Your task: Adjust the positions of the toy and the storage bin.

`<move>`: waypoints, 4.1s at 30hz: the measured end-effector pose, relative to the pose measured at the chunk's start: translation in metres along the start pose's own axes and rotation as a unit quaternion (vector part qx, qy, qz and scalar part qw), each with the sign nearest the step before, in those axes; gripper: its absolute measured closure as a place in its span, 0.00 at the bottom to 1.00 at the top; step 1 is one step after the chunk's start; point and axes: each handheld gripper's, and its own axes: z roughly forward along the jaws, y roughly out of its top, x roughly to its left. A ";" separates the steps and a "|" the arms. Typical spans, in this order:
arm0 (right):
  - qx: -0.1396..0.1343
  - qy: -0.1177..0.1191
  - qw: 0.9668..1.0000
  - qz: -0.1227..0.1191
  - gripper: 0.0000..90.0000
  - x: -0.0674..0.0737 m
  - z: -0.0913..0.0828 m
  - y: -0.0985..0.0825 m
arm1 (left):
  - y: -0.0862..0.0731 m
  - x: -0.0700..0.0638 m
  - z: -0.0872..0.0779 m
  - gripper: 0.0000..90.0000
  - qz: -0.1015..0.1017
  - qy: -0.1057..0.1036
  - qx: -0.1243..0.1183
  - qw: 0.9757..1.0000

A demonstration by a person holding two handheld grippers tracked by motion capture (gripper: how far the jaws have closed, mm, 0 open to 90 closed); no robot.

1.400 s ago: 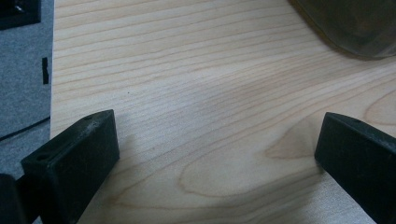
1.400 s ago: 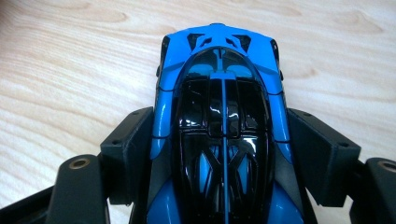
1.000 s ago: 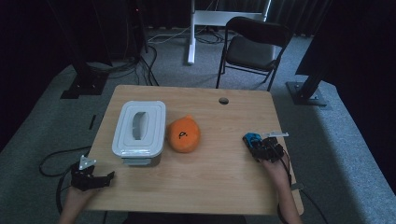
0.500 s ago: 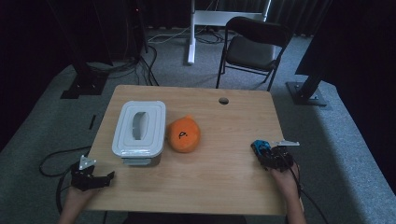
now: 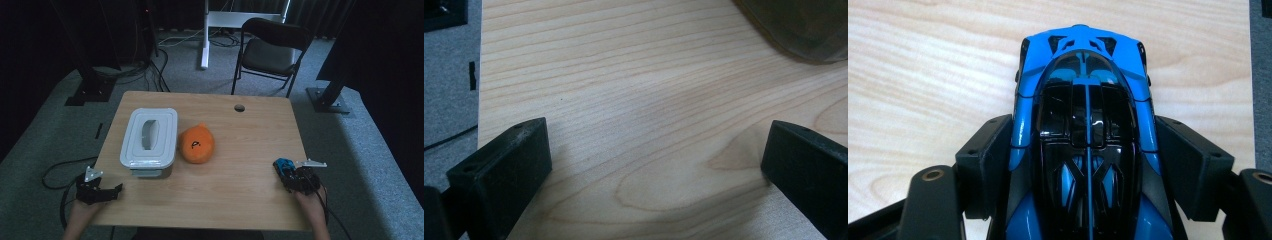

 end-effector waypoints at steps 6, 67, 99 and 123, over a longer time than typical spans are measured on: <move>0.001 -0.011 1.000 0.006 0.30 0.003 0.005 -0.007 | 0.000 0.000 0.000 0.00 0.000 0.000 0.000 1.000; 0.028 -0.023 0.998 0.049 0.29 0.000 0.013 0.017 | 0.000 0.000 0.000 0.00 0.000 0.000 0.000 1.000; -0.018 0.037 0.998 0.037 0.14 0.011 0.003 0.037 | 0.000 0.000 0.000 0.00 0.000 0.000 0.000 1.000; -0.050 0.078 0.996 -0.005 0.15 0.053 0.010 0.085 | 0.000 0.000 0.000 0.00 0.000 0.000 0.000 1.000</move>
